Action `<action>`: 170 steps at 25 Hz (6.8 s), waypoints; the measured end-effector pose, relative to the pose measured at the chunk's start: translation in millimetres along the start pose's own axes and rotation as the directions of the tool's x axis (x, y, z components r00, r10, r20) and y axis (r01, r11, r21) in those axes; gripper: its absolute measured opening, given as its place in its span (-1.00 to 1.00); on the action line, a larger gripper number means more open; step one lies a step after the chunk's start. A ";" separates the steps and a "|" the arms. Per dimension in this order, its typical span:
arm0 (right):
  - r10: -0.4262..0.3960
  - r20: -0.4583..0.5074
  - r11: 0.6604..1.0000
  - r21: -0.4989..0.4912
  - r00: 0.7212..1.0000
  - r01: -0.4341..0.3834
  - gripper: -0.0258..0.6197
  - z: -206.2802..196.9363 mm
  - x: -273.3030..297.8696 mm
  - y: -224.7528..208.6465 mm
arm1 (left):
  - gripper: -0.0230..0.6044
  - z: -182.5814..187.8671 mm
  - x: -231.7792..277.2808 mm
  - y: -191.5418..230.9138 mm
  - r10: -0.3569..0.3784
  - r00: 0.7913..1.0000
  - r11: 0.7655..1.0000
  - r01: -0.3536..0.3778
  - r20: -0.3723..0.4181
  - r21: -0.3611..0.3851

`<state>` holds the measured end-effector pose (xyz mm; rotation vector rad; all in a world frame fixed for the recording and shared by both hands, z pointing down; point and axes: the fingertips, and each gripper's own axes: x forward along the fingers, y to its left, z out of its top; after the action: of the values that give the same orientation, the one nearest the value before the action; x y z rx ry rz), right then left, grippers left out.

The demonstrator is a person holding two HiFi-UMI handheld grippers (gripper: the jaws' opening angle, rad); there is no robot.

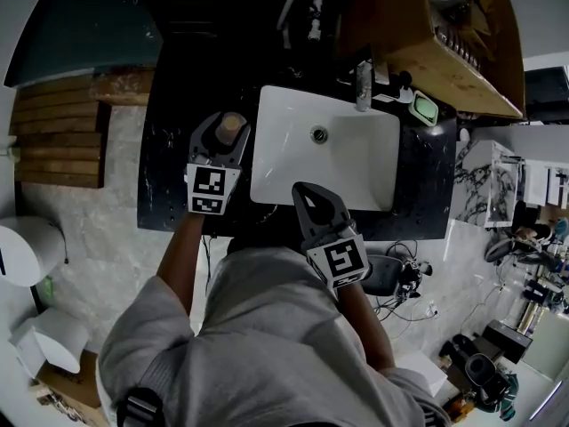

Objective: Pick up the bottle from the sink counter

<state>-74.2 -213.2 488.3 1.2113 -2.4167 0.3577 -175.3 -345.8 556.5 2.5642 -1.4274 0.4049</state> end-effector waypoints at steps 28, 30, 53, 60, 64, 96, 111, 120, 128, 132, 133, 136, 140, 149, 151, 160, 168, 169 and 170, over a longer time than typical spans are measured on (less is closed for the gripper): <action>-0.007 0.020 1.000 0.015 1.000 0.007 -0.89 1.1 -1.8 0.2 | -0.29 -3.5 15.7 -0.8 0.026 0.997 0.998 -0.022 -0.067 0.066; -0.011 0.022 1.000 0.014 1.000 0.010 -0.89 1.1 -2.1 -0.5 | -0.29 -3.0 15.9 -1.1 0.027 0.997 0.997 -0.022 -0.067 0.076; -0.032 0.057 0.999 0.029 0.998 0.031 -0.89 5.5 -3.8 1.6 | -0.52 -0.6 14.6 -4.0 -0.043 0.988 0.996 0.055 -0.150 0.075; -0.034 0.053 0.999 0.024 0.998 0.033 -0.89 7.8 -0.1 -0.6 | -0.54 -2.7 9.8 -5.0 -0.058 0.986 0.995 0.070 -0.157 0.068; -0.033 0.050 0.999 0.027 0.998 0.032 -0.89 7.0 2.0 -1.8 | -0.54 -3.9 5.5 -7.1 -0.070 0.984 0.994 0.083 -0.163 0.072; -0.043 0.075 0.998 0.051 0.996 0.039 -0.89 -18.6 -30.6 -57.5 | -0.54 39.2 -3.2 -108.1 -0.155 0.974 0.978 0.175 -0.164 0.116; -0.107 0.127 0.990 0.107 0.986 0.093 -0.89 -35.8 -82.9 -147.1 | -0.54 70.6 35.8 -230.7 -0.258 0.951 0.953 0.280 -0.169 0.119; -0.128 0.117 0.981 0.164 0.985 0.109 -0.89 -52.5 -105.6 -191.4 | -0.54 88.1 56.1 -284.4 -0.308 0.936 0.935 0.331 -0.171 0.127; -0.102 0.131 0.992 0.087 0.986 0.091 -0.89 -24.3 -136.2 -231.7 | -0.54 119.5 69.1 -303.1 -0.263 0.954 0.951 0.281 -0.140 0.130; -0.066 0.160 0.998 0.004 0.985 0.066 -0.89 -2.4 -142.4 -248.0 | -0.54 140.6 75.3 -312.0 -0.236 0.966 0.962 0.248 -0.108 0.118; -0.056 0.173 0.998 -0.004 0.983 0.058 -0.89 3.2 -143.2 -250.3 | -0.54 145.5 75.7 -311.8 -0.221 0.970 0.965 0.233 -0.104 0.123; -0.027 0.201 0.999 -0.021 0.979 0.032 -0.89 15.5 -144.9 -257.2 | -0.54 160.8 77.2 -311.2 -0.173 0.981 0.973 0.185 -0.090 0.138; -0.020 0.207 1.000 -0.017 0.978 0.024 -0.89 19.2 -146.9 -264.0 | -0.54 175.9 72.1 -314.8 -0.150 0.986 0.980 0.158 -0.073 0.120; -0.168 0.395 0.979 -0.039 0.903 0.199 -0.89 76.0 -180.6 -274.8 | -0.54 210.0 56.6 -307.0 -0.149 0.989 0.978 0.145 0.016 0.148; -0.207 0.407 0.974 0.000 0.889 0.227 -0.89 77.0 -185.0 -274.4 | -0.54 215.5 50.7 -303.1 -0.137 0.990 0.981 0.133 0.021 0.144; -0.207 0.420 0.970 -0.030 0.884 0.242 -0.89 95.4 -176.5 -246.1 | -0.54 225.5 22.2 -301.5 -0.177 0.984 0.974 0.169 0.037 0.147; -0.220 0.421 0.968 -0.017 0.880 0.250 -0.89 98.2 -172.3 -227.1 | -0.54 231.8 -0.9 -286.8 -0.159 0.984 0.978 0.145 0.081 0.152; -0.219 0.418 0.969 -0.016 0.881 0.248 -0.89 97.5 -171.5 -224.7 | -0.54 230.7 -2.3 -286.1 -0.158 0.984 0.978 0.145 0.081 0.148; -0.219 0.416 0.969 -0.016 0.883 0.247 -0.89 96.8 -170.6 -222.6 | -0.54 230.0 -3.4 -285.6 -0.158 0.984 0.979 0.145 0.083 0.146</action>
<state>173.3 -263.6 332.7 1.6640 -2.5507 -0.0650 100.6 -259.1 330.9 2.8168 -1.2613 0.3770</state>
